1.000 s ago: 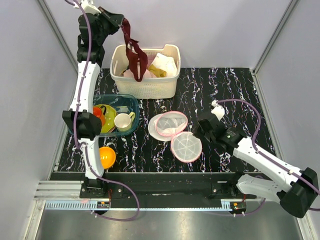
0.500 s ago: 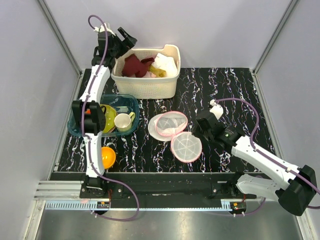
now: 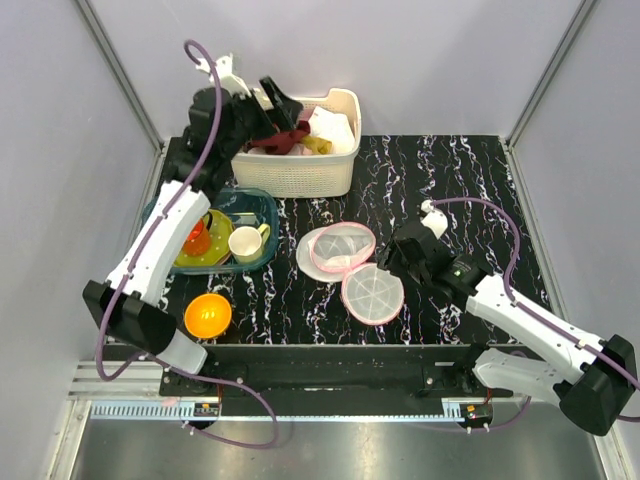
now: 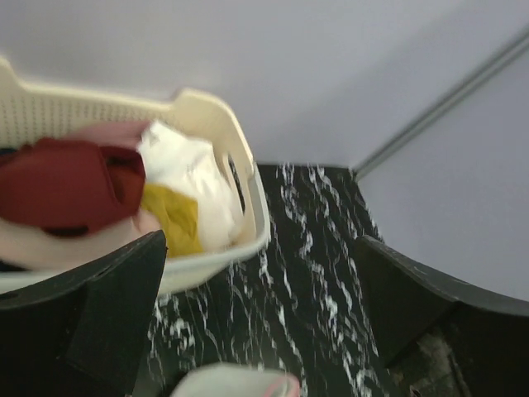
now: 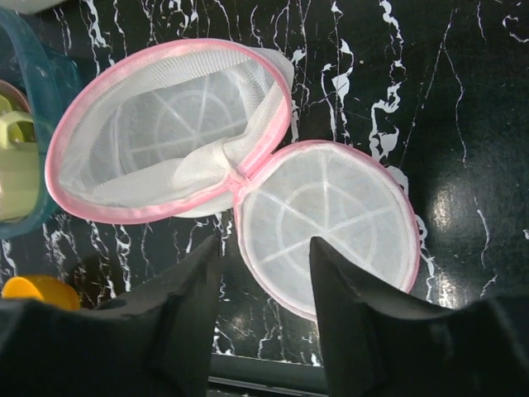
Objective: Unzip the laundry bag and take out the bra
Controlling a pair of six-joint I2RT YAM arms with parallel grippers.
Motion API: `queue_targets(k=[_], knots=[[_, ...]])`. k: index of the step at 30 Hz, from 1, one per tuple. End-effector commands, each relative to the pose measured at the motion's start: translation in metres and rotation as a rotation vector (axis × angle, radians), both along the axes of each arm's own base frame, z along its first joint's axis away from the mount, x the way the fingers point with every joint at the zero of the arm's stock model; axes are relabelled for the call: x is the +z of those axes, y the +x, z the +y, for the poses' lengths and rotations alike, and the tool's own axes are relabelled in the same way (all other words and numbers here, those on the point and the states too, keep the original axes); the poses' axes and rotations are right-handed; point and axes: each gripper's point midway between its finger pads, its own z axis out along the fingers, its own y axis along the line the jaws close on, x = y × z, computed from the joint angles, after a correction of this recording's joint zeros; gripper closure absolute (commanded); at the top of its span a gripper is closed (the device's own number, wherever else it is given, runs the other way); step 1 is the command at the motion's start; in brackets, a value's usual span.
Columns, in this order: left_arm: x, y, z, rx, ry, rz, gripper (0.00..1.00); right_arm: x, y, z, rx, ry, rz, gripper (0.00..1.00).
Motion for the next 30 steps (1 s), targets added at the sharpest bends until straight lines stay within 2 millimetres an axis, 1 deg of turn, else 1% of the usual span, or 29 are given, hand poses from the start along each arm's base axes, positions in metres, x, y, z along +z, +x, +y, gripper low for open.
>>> queue_targets(k=[1, 2, 4, 5, 7, 8, 9, 10, 11, 12, 13, 14, 15, 16, 17, 18, 19, 21, 22, 24, 25, 27, 28, 29, 30], knots=[[-0.073, -0.036, -0.005, 0.022, 0.1, 0.132, 0.01, 0.005, 0.002, 0.004, 0.012, 0.024, -0.018, 0.4], [-0.077, -0.047, -0.012, -0.007, 0.092, 0.14, 0.01, 0.006, 0.003, 0.003, 0.01, 0.025, -0.019, 0.35], [-0.096, -0.062, -0.016, -0.027, 0.094, 0.177, 0.01, 0.004, 0.002, 0.003, 0.011, 0.021, -0.013, 0.33], [-0.108, -0.076, -0.016, -0.039, 0.099, 0.2, 0.01, 0.003, 0.002, 0.004, 0.015, 0.016, -0.011, 0.3], [-0.119, -0.09, -0.018, -0.054, 0.1, 0.227, 0.01, 0.003, 0.002, 0.003, 0.013, 0.015, -0.013, 0.22], [-0.129, -0.103, -0.02, -0.072, 0.113, 0.248, 0.01, 0.003, 0.002, 0.003, 0.012, 0.01, -0.013, 0.19], [-0.136, -0.112, -0.02, -0.08, 0.129, 0.269, 0.01, 0.002, 0.003, 0.001, 0.005, 0.002, -0.012, 0.06], [-0.142, -0.119, -0.019, -0.082, 0.138, 0.283, 0.01, 0.002, 0.004, -0.002, -0.009, -0.009, -0.011, 0.01], [-0.148, -0.127, -0.021, -0.095, 0.146, 0.296, 0.01, 0.0, 0.004, -0.01, -0.037, -0.042, -0.007, 0.0], [-0.157, -0.139, -0.017, -0.098, 0.155, 0.316, 0.01, 0.003, 0.006, -0.014, -0.054, -0.058, -0.012, 0.0], [-0.162, -0.145, -0.016, -0.101, 0.16, 0.327, 0.01, 0.003, 0.006, -0.02, -0.074, -0.085, -0.011, 0.0], [-0.165, -0.151, -0.015, -0.099, 0.162, 0.335, 0.01, 0.002, 0.007, -0.034, -0.117, -0.143, -0.011, 0.01], [-0.174, -0.161, -0.011, -0.1, 0.161, 0.357, 0.01, 0.006, 0.009, -0.038, -0.138, -0.164, -0.019, 0.0], [-0.178, -0.166, -0.009, -0.1, 0.158, 0.367, 0.01, 0.007, 0.009, -0.045, -0.157, -0.192, -0.021, 0.0], [-0.184, -0.172, -0.007, -0.094, 0.161, 0.384, 0.01, 0.01, 0.01, -0.056, -0.189, -0.244, -0.027, 0.0], [-0.191, -0.179, -0.003, -0.093, 0.164, 0.39, 0.01, 0.012, 0.01, -0.061, -0.202, -0.269, -0.03, 0.0], [-0.198, -0.183, 0.002, -0.079, 0.173, 0.403, 0.01, 0.016, 0.011, -0.068, -0.22, -0.3, -0.043, 0.0], [-0.208, -0.19, 0.005, -0.077, 0.176, 0.419, 0.01, 0.019, 0.01, -0.074, -0.231, -0.33, -0.044, 0.0], [-0.221, -0.193, 0.005, -0.081, 0.186, 0.448, 0.01, 0.02, 0.01, -0.077, -0.232, -0.345, -0.046, 0.0], [-0.229, -0.194, 0.0, -0.098, 0.189, 0.471, 0.01, 0.022, 0.009, -0.079, -0.236, -0.338, -0.054, 0.0], [-0.242, -0.193, -0.008, -0.11, 0.213, 0.507, 0.01, 0.023, 0.008, -0.078, -0.235, -0.33, -0.059, 0.0], [-0.253, -0.187, -0.021, -0.128, 0.234, 0.52, 0.01, 0.024, 0.007, -0.079, -0.241, -0.313, -0.066, 0.0], [-0.271, -0.184, -0.036, -0.163, 0.264, 0.563, 0.01, 0.026, 0.007, -0.079, -0.243, -0.303, -0.07, 0.0], [-0.271, -0.178, -0.05, -0.197, 0.255, 0.547, 0.01, 0.029, 0.006, -0.08, -0.247, -0.289, -0.079, 0.0], [-0.278, -0.173, -0.061, -0.218, 0.262, 0.558, 0.01, 0.029, 0.005, -0.079, -0.245, -0.281, -0.082, 0.0]])
